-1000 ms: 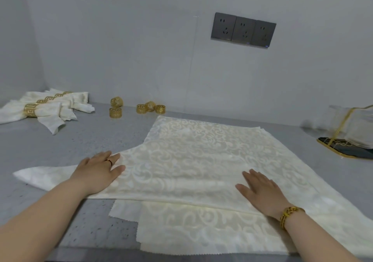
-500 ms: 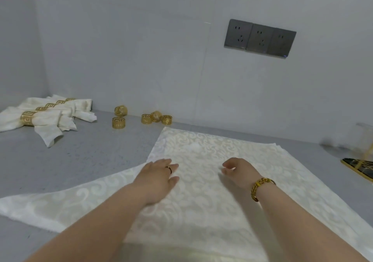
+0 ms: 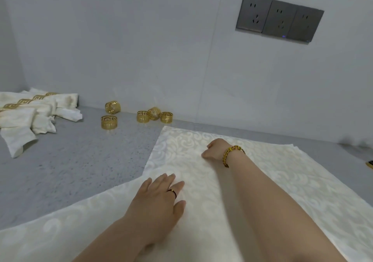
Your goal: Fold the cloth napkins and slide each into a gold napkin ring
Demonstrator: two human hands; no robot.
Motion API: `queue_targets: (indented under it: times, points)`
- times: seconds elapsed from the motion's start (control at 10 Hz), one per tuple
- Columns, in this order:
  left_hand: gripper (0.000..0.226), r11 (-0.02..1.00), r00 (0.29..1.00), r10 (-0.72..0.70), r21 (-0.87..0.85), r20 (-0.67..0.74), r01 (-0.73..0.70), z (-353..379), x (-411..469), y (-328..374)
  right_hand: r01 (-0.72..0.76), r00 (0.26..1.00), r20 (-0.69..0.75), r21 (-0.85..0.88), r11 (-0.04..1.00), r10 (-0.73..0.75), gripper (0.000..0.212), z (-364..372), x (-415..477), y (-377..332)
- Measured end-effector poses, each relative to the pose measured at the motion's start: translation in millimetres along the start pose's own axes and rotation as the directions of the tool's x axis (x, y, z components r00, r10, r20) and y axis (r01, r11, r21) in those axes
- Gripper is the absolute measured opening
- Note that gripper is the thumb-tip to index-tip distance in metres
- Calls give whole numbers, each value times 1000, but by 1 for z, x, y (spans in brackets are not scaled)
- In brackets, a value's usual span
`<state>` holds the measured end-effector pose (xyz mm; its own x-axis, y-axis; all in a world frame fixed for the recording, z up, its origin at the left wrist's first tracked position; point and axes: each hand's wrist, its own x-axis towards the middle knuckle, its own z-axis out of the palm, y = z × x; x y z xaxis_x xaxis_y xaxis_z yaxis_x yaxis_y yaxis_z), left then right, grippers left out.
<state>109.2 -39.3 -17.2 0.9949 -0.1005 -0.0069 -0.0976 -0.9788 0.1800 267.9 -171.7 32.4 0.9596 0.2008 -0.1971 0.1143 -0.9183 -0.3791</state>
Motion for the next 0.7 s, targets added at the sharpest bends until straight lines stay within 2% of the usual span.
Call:
queue_targets:
  times: [0.1,0.2,0.3,0.4,0.5,0.6,0.7]
  points:
    - [52,1000,1000,-3,-3,14,3,1,0,1,67,998,14,-32,997,-67,19,-3,2,3]
    - [51,1000,1000,-3,-14,9,4,0,1,1,122,988,-106,91,988,-112,40,6,4,9]
    - [51,999,1000,5,-34,-3,-5,-1,-1,1,236,953,-225,132,963,-202,22,13,-13,16]
    - [51,996,1000,-2,-86,-28,0,-3,-2,3,345,909,-224,-71,936,-352,14,21,-32,24]
    - [50,989,992,-12,-146,-124,-6,-12,6,6,363,894,-226,-138,921,-386,20,29,-40,31]
    - [41,992,981,58,-99,-185,-77,-26,29,9,371,899,-210,-99,924,-383,26,30,-43,36]
    - [33,980,986,23,-191,-162,-54,-31,61,15,381,892,-229,-81,921,-389,27,30,-43,41]
